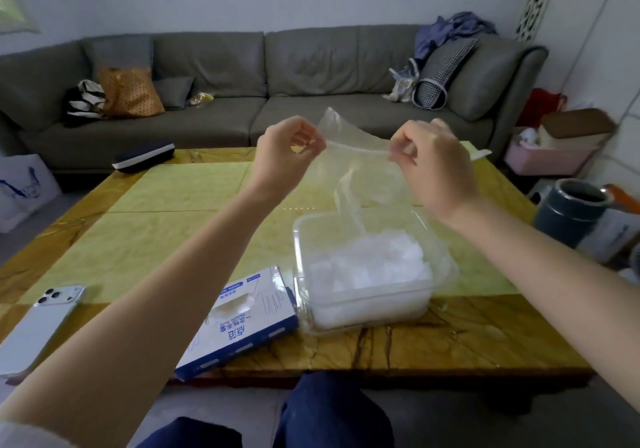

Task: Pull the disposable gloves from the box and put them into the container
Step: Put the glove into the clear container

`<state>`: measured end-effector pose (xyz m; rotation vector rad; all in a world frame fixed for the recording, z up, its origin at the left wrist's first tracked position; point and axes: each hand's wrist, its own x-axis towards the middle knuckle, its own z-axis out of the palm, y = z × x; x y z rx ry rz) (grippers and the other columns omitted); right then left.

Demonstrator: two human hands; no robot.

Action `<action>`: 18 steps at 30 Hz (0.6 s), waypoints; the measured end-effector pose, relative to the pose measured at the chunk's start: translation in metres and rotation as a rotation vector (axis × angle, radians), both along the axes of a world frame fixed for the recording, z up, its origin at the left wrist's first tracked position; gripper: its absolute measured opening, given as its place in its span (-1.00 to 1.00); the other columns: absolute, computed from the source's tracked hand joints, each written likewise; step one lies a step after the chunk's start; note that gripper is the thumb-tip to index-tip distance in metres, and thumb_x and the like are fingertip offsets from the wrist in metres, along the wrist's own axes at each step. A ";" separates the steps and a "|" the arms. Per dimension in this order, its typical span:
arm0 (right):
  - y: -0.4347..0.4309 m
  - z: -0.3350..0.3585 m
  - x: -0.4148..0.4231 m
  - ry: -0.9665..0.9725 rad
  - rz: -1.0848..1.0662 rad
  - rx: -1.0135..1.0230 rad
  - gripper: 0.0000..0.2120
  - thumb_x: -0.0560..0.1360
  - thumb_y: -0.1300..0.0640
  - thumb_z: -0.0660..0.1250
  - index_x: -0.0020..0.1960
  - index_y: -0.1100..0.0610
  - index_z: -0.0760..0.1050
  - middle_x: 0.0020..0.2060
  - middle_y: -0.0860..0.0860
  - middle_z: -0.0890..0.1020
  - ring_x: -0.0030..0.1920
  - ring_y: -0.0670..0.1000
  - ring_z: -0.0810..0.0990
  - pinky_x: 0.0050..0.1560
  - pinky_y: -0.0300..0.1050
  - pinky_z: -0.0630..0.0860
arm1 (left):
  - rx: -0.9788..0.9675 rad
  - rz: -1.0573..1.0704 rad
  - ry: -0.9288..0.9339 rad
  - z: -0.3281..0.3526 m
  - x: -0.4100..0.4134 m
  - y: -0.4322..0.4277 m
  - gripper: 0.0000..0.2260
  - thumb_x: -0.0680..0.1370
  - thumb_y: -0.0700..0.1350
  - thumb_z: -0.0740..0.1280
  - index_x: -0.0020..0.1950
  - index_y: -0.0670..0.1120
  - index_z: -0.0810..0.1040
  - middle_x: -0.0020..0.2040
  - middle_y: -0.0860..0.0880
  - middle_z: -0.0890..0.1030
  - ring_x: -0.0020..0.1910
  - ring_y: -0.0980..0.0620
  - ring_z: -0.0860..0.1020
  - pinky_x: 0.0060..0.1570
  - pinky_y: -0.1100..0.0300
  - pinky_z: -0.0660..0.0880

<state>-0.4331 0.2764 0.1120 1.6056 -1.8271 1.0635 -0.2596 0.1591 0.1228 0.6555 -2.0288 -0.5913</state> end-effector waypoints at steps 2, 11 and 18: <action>0.011 -0.003 0.001 0.116 0.056 -0.101 -0.87 0.38 0.35 0.41 -0.21 0.19 0.48 -0.28 0.03 0.58 -0.22 0.09 0.45 -0.18 -0.24 0.23 | -0.009 -0.052 -0.031 -0.010 0.003 0.002 -0.91 0.48 -0.22 0.41 -0.13 -0.05 0.54 -0.17 0.12 0.56 -0.12 0.10 0.54 -0.07 0.30 0.47; 0.036 -0.077 -0.003 0.237 0.240 0.303 -0.78 0.26 0.20 0.57 -0.26 0.09 0.53 -0.33 -0.07 0.59 -0.29 0.01 0.55 -0.17 -0.21 0.36 | -0.153 -0.082 -0.593 -0.082 0.031 -0.005 -0.92 0.47 -0.13 0.42 -0.13 0.04 0.56 -0.03 0.05 0.52 0.08 0.02 0.42 0.13 0.10 0.36; 0.020 -0.102 -0.007 0.087 0.156 0.904 -0.87 0.52 0.03 0.33 0.02 0.05 0.54 -0.02 -0.10 0.57 0.03 -0.07 0.49 -0.14 -0.23 0.29 | -0.303 -0.067 -0.952 -0.099 0.022 -0.004 -0.85 0.57 -0.08 0.27 0.10 0.05 0.57 0.17 0.05 0.49 0.27 0.05 0.30 0.19 0.21 0.15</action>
